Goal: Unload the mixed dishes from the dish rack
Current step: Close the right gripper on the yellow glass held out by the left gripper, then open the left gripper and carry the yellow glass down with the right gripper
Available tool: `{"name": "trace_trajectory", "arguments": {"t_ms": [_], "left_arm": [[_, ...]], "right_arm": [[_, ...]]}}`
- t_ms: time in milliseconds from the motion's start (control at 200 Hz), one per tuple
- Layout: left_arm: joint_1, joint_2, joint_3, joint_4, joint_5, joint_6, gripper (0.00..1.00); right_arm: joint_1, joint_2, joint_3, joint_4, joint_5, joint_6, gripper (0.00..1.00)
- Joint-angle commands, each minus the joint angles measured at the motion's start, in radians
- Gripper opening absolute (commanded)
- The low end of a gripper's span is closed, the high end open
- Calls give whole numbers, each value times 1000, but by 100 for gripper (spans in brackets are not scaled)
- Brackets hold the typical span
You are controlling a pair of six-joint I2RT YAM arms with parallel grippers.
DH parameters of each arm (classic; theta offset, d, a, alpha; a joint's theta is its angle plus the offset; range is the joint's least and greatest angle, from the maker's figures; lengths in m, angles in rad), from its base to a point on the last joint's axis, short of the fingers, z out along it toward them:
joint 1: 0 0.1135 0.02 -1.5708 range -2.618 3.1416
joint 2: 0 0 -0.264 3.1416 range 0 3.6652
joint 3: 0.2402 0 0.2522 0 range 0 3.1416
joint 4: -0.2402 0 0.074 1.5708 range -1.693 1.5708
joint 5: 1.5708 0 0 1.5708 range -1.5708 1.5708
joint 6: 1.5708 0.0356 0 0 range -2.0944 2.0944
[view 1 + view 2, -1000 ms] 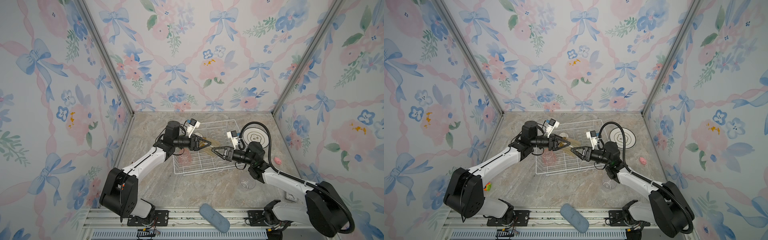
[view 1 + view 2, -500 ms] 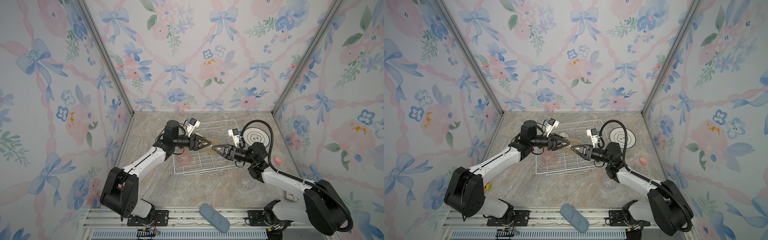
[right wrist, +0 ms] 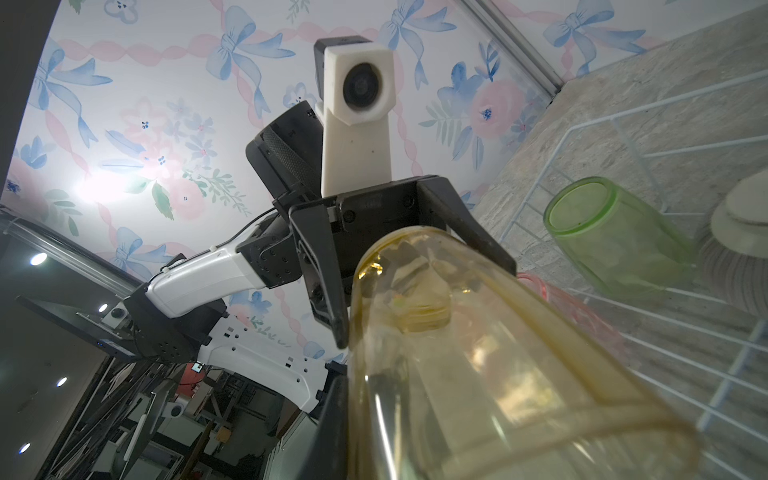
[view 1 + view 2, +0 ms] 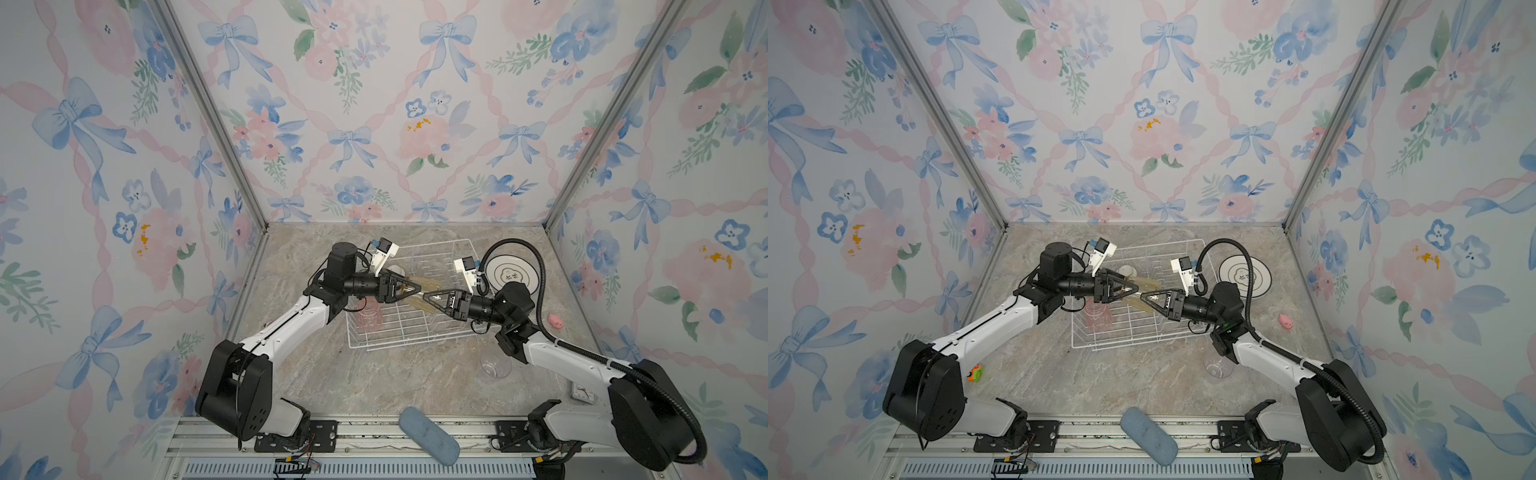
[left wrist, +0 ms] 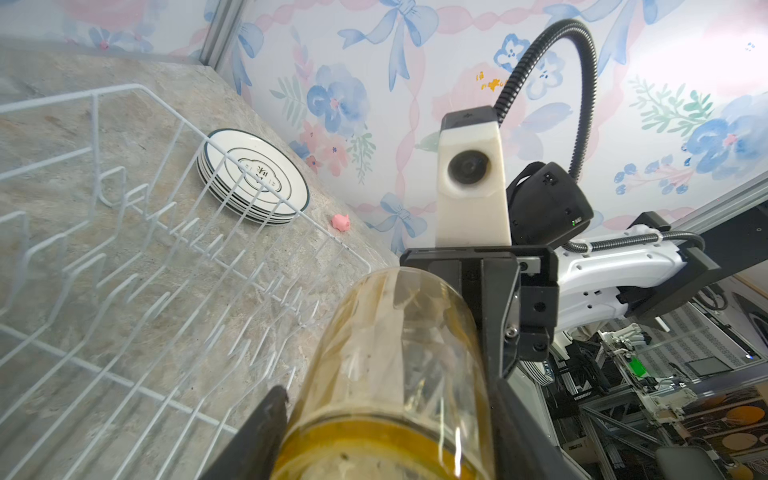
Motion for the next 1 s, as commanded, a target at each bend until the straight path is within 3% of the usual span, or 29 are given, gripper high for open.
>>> {"name": "trace_trajectory", "arguments": {"t_ms": [0,150,345,450,635,745,995], "left_arm": [[-9,-36,40,-165,-225,134,60],[-9,-98,49,-236,-344,158,67],[-15,-195,19,-246,-444,180,76],[-23,-225,21,-286,-540,189,78],[-64,-193,107,-485,-847,227,71],[-88,-147,169,-592,-935,243,71],[-210,-80,244,-717,-1140,254,86]], "right_arm": [[3,-42,71,-255,77,-126,0],[15,-76,133,-487,113,-240,0],[28,-96,165,-584,124,-285,0],[42,-117,215,-738,163,-376,0],[124,-180,395,-1227,355,-620,0],[203,-203,502,-1471,514,-713,0],[376,-182,611,-1866,764,-729,0]]}}
